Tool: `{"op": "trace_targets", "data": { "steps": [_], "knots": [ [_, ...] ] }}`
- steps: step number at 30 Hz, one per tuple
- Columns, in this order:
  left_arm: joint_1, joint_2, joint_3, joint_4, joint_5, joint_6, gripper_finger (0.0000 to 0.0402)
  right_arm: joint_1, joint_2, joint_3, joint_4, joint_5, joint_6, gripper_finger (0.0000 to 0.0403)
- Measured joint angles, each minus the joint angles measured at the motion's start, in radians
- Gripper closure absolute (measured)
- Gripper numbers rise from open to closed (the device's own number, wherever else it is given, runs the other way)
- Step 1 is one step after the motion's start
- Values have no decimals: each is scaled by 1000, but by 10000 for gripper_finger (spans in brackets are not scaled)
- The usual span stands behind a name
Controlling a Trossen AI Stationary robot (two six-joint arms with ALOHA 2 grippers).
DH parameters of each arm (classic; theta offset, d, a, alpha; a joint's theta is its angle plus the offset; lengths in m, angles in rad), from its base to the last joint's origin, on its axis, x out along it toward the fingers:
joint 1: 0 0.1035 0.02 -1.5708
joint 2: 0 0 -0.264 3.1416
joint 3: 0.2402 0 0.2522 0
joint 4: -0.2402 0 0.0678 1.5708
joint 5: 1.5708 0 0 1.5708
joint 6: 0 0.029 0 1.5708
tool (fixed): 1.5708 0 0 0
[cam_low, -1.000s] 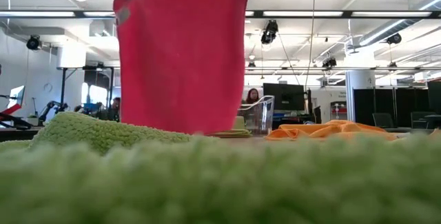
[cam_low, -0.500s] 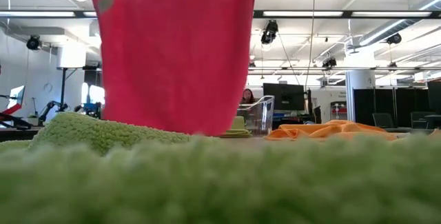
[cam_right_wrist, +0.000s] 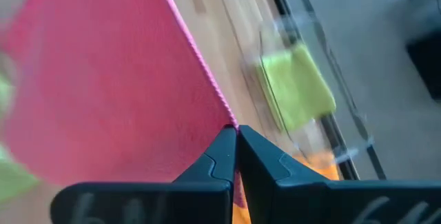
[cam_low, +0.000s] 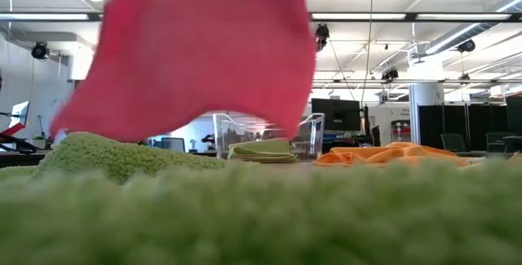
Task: Fold microfiber towels
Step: Fold the pink microfiber towel
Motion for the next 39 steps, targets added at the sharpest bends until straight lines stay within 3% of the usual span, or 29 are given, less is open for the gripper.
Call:
{"op": "trace_targets", "data": {
  "steps": [3,8,17,24,39],
  "knots": [
    [42,5,-131,15,-78,44,401,-53,45,-83,6,1,21,394],
    [137,14,-337,95,-305,65,401,-141,107,-163,41,20,47,394],
    [218,24,-487,244,-329,94,401,-208,122,-289,170,64,-24,394],
    [217,26,-486,265,-318,94,401,-206,120,-280,170,48,-39,394],
    [201,23,-261,216,-176,112,401,-207,121,-250,333,-303,-326,391]
  ]
}}
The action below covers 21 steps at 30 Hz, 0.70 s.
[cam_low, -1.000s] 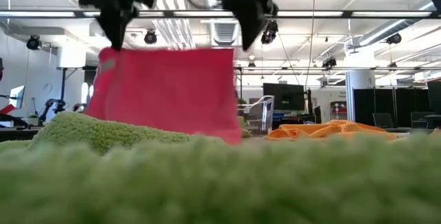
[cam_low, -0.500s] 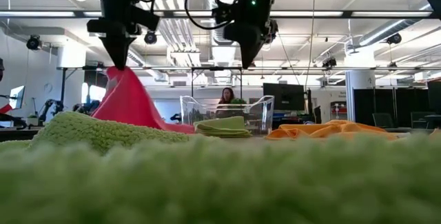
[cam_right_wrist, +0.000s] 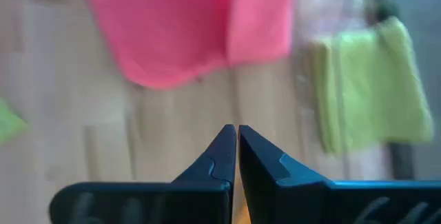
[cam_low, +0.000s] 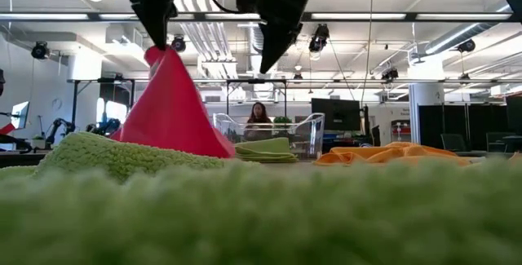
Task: Fold microfiber towels
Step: Fold the pink microfiber towel
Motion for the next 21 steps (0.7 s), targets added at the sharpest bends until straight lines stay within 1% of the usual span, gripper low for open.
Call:
{"op": "trace_targets", "data": {
  "steps": [3,6,11,15,19,21],
  "knots": [
    [-2,0,33,0,5,0,401,-2,2,-30,92,-67,-26,374],
    [-2,0,46,-2,5,0,401,-7,7,-54,164,-101,-27,347],
    [-1,0,45,-21,13,0,401,-21,22,-103,329,-102,5,292],
    [-1,2,43,-38,16,0,401,-24,72,-116,444,-98,7,249],
    [-1,2,44,-43,17,0,401,-24,128,-116,549,-87,9,218],
    [-1,2,45,-43,21,0,401,-24,143,-116,562,-51,30,208]
  ]
}}
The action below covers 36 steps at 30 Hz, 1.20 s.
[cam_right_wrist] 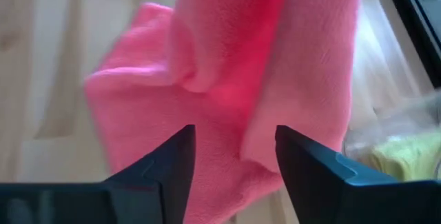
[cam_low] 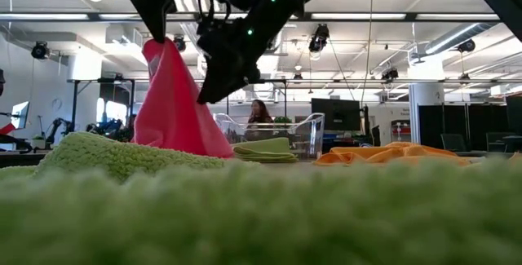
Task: Fold microfiber towels
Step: Fold the pink microfiber towel
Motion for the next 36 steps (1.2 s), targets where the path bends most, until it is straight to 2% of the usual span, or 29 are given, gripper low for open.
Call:
{"op": "trace_targets", "data": {
  "steps": [3,13,17,20,24,30,36],
  "knots": [
    [0,0,0,-1,4,0,401,0,18,0,17,59,61,202],
    [-3,2,0,1,31,-50,401,-1,64,-1,145,68,208,210],
    [-5,2,0,0,38,-52,401,-2,67,0,160,157,274,216],
    [-5,2,0,0,38,-53,402,-3,67,0,166,186,293,221],
    [-5,2,0,0,38,-52,402,-2,67,0,113,270,349,232],
    [-5,1,0,-1,38,-52,402,-2,66,0,-48,315,390,263],
    [-5,1,0,-1,38,-49,402,-2,66,0,-101,341,308,295]
  ]
}}
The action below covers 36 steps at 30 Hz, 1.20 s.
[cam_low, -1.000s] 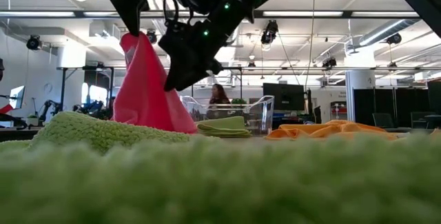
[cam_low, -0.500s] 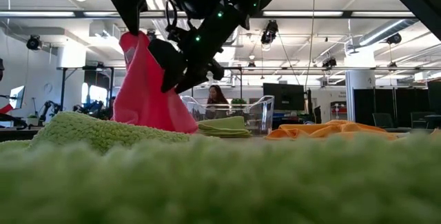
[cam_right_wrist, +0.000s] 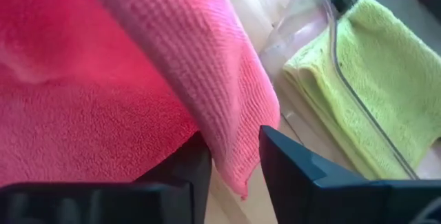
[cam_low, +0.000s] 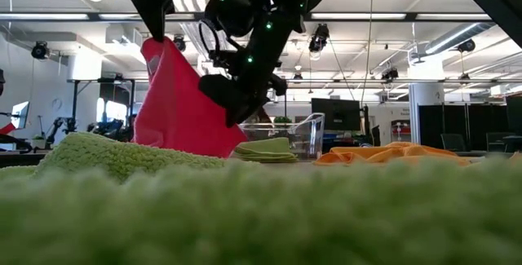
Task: Fold microfiber towels
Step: Fold the pink microfiber towel
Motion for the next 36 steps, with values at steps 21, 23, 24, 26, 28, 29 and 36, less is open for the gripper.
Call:
{"op": "trace_targets", "data": {
  "steps": [21,23,24,26,28,29,36],
  "knots": [
    [-1,-1,0,-39,173,24,402,75,-177,0,-190,-113,-109,395],
    [-4,-1,0,-43,242,23,402,102,-227,0,-221,-113,-85,395],
    [-8,-1,1,-43,271,23,402,117,-253,0,-236,-114,-75,395],
    [-18,-1,5,-43,309,23,402,144,-294,0,-264,-114,-49,395],
    [-29,-1,11,-43,344,23,402,170,-330,0,-293,-121,-24,395],
    [-35,-1,15,-43,367,23,402,181,-347,0,-307,-131,-12,395],
    [-87,-1,85,-42,504,-58,402,257,-418,0,-344,-265,88,395]
  ]
}}
